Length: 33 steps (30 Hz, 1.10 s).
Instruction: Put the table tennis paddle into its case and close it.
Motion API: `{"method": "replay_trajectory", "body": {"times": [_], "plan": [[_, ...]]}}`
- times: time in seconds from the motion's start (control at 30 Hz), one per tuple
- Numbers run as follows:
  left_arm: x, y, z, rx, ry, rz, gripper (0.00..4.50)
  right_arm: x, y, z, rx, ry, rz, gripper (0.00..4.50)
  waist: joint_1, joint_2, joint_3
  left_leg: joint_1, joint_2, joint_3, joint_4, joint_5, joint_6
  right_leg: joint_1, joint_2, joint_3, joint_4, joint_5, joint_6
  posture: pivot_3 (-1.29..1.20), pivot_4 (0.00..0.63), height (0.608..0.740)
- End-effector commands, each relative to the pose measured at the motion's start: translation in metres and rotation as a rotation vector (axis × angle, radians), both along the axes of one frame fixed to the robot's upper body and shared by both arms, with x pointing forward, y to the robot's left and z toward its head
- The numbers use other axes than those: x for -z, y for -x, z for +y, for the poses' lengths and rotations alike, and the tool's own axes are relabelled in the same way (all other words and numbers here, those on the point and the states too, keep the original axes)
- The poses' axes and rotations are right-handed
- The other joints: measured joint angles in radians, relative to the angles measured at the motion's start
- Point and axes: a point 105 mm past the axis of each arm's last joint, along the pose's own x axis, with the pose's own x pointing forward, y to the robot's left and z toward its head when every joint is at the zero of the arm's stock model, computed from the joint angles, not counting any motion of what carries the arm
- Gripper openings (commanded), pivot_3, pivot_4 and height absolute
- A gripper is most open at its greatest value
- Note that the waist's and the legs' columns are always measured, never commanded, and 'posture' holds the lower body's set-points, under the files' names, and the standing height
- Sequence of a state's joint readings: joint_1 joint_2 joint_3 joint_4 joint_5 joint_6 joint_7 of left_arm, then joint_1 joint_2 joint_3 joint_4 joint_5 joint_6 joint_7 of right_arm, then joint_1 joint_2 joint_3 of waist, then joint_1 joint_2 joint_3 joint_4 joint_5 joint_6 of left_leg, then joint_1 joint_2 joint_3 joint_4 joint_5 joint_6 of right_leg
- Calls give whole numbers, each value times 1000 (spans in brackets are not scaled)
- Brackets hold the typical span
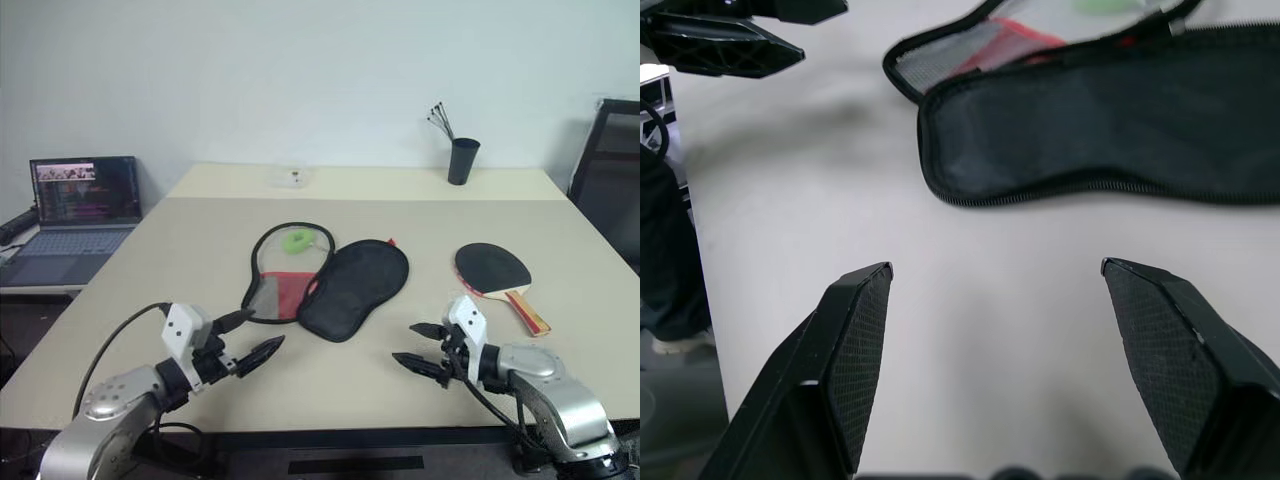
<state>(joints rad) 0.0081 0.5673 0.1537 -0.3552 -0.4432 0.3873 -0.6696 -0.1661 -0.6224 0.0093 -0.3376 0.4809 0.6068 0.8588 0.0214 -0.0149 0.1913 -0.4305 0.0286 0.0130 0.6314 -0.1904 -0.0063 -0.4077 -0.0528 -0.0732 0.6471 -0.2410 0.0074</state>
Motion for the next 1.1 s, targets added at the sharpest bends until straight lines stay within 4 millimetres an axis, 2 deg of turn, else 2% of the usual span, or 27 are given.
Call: {"method": "replay_trajectory", "body": {"times": [0.03, 0.27, 0.33, 0.5, 0.73, 0.83, 0.97, 1.1], "plan": [[-11, -4, -8, 34, 3, -45, 4500, -13, 0, -6, 6, 29, -53, 3664, 1, 0, 0, 0, 0, 0, 0, 0, 0, 0, 0, 0, 0, 0, 0, 0, 150, 740], [-19, -11, -17, 93, 69, -55, 4500, -39, -11, -5, 80, 0, -131, 3664, 1, -1, 0, 0, -1, 2, 0, 0, 0, 0, 0, 2, 0, 1, 1, 0, 150, 740], [-20, -17, -16, 114, 61, -59, 4500, -40, -9, -4, 92, -14, -87, 3664, 2, -1, 0, 0, 0, 1, 0, 0, 0, 0, 1, 1, 0, 1, 1, 0, 150, 740], [-38, -23, -10, 145, 77, -86, 4500, -30, -15, 0, 175, 0, 10, 3664, 1, -1, -1, 0, 0, 2, 0, 0, 0, 0, 3, 2, 0, 1, 1, 0, 150, 740], [-46, -17, 4, 230, 32, -22, 4500, -27, -31, 37, 135, -107, 63, 3664, -7, -2, -1, 0, 1, 3, 0, 0, 0, -2, 5, 4, 1, 1, 2, 0, 150, 740], [-44, -22, 12, 238, -8, 2, 4500, -23, -41, 45, 141, -116, 68, 3664, -7, -2, -1, 0, 1, 4, 0, 0, 0, -3, 6, 5, 1, 1, 2, 0, 150, 740], [-54, -30, 26, 195, -26, -27, 4500, -14, -53, 52, 172, -109, 97, 3664, -6, -2, -1, 0, 0, 5, 0, 0, 0, -3, 5, 5, 1, 2, 2, 0, 150, 740], [-57, -31, 34, 185, -47, -31, 4500, -10, -64, 60, 202, -110, 117, 4475, -9, -2, -1, 0, 1, 6, -1, 0, 0, -4, 5, 6, 1, 2, 3, 0, 150, 740]]}}
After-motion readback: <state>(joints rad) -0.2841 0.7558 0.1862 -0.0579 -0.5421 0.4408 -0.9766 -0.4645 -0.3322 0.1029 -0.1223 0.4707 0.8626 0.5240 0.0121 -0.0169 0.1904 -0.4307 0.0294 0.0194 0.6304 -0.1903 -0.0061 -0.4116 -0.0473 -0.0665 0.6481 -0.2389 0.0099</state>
